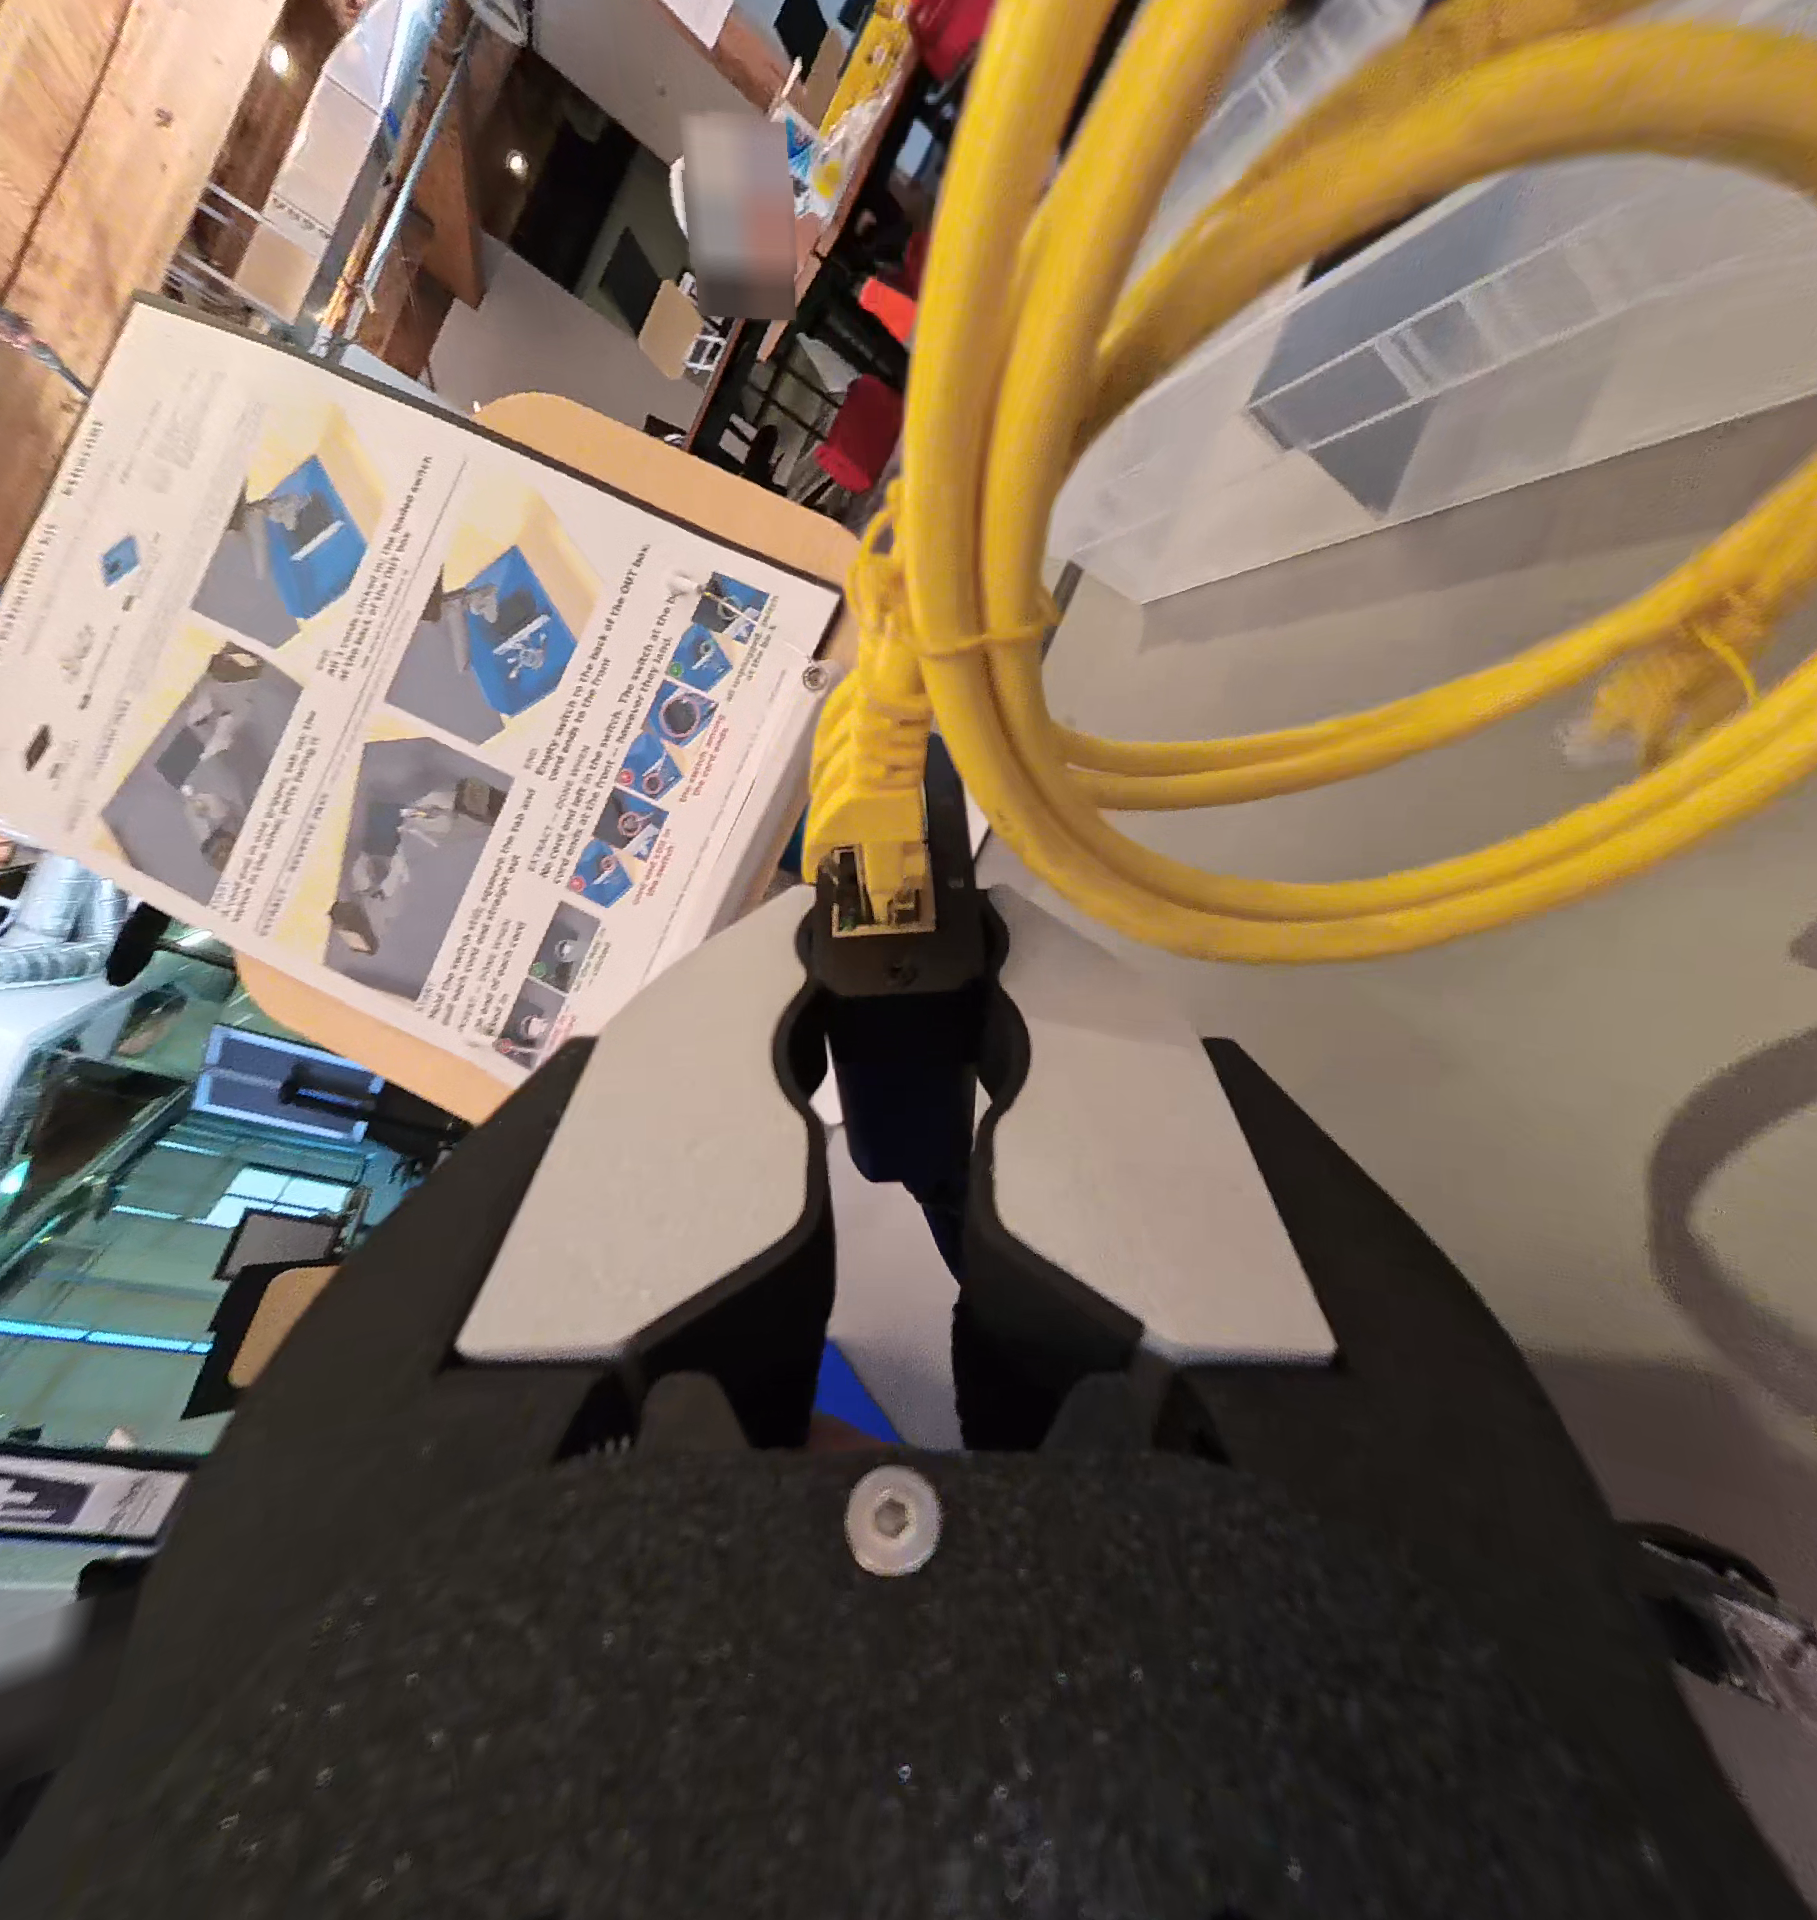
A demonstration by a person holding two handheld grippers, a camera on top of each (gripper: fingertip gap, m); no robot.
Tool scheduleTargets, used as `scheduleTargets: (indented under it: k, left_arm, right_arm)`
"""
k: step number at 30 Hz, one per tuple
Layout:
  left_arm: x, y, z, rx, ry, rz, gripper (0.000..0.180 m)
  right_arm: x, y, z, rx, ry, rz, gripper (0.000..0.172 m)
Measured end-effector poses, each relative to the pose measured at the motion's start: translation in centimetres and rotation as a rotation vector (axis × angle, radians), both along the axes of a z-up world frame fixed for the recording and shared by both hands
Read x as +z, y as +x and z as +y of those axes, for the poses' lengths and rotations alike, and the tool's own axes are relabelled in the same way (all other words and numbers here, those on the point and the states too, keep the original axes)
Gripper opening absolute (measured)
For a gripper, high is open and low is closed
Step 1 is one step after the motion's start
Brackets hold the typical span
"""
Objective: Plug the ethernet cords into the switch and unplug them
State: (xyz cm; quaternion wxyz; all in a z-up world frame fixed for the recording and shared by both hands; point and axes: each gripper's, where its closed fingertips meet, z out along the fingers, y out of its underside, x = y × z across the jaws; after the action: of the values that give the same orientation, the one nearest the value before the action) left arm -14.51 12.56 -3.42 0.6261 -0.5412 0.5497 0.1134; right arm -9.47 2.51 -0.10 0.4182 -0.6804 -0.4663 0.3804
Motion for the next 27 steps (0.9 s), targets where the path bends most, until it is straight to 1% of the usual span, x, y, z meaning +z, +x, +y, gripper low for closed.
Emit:
scheduleTargets:
  k: [1,2,4,5,6,8,9,10,12,13,15,18,24,26,27]
  left_arm:
    - [0.0,0.1,0.2,-0.004,0.003,-0.007,0.025]
    - [0.0,0.2,0.6,0.002,0.012,-0.013,0.025]
    - [-0.4,0.8,0.8,-0.024,-0.014,-0.026,0.024]
    - [-0.6,1.4,0.5,-0.070,-0.038,-0.052,0.024]
    - [-0.7,2.1,-0.2,-0.140,-0.067,-0.084,0.024]
    - [-0.5,3.3,-2.3,-0.296,-0.127,-0.161,0.024]
    - [-0.2,3.5,-3.1,-0.351,-0.146,-0.186,0.024]
    - [0.1,3.5,-3.6,-0.376,-0.164,-0.209,0.024]
    - [0.5,3.3,-3.8,-0.397,-0.213,-0.246,0.024]
    - [0.6,3.2,-3.9,-0.411,-0.218,-0.261,0.024]
    - [0.7,3.0,-4.1,-0.434,-0.213,-0.257,0.024]
    - [0.3,3.0,-4.7,-0.471,-0.215,-0.233,0.024]
    - [0.1,3.0,-6.2,-0.568,-0.273,-0.229,0.024]
    - [0.2,2.8,-6.4,-0.577,-0.281,-0.237,0.024]
    - [0.1,2.8,-6.5,-0.585,-0.281,-0.236,0.024]
  right_arm:
    - [1.1,0.9,0.0,0.001,0.066,0.003,0.039]
    - [2.3,1.9,0.0,0.004,0.131,0.012,0.040]
    - [4.4,3.9,1.1,-0.024,0.233,0.026,0.035]
    - [4.8,4.5,1.8,-0.018,0.275,0.005,0.035]
    - [4.8,4.9,2.8,-0.015,0.327,-0.030,0.034]
    - [3.4,4.5,4.5,0.044,0.460,-0.113,0.036]
    - [2.7,3.7,4.9,0.090,0.490,-0.119,0.036]
    - [2.1,2.5,4.8,0.155,0.490,-0.085,0.035]
    - [1.5,0.3,3.6,0.299,0.503,0.000,0.028]
    - [1.0,-0.5,3.4,0.336,0.531,-0.004,0.028]
    - [0.1,-1.8,3.5,0.356,0.575,-0.035,0.030]
    - [-0.7,-2.8,3.2,0.408,0.604,-0.034,0.033]
    - [-0.7,-3.2,1.4,0.536,0.631,0.032,0.031]
    - [-0.6,-2.6,1.6,0.558,0.595,0.017,0.032]
    - [-0.3,-2.4,2.1,0.544,0.593,0.015,0.030]
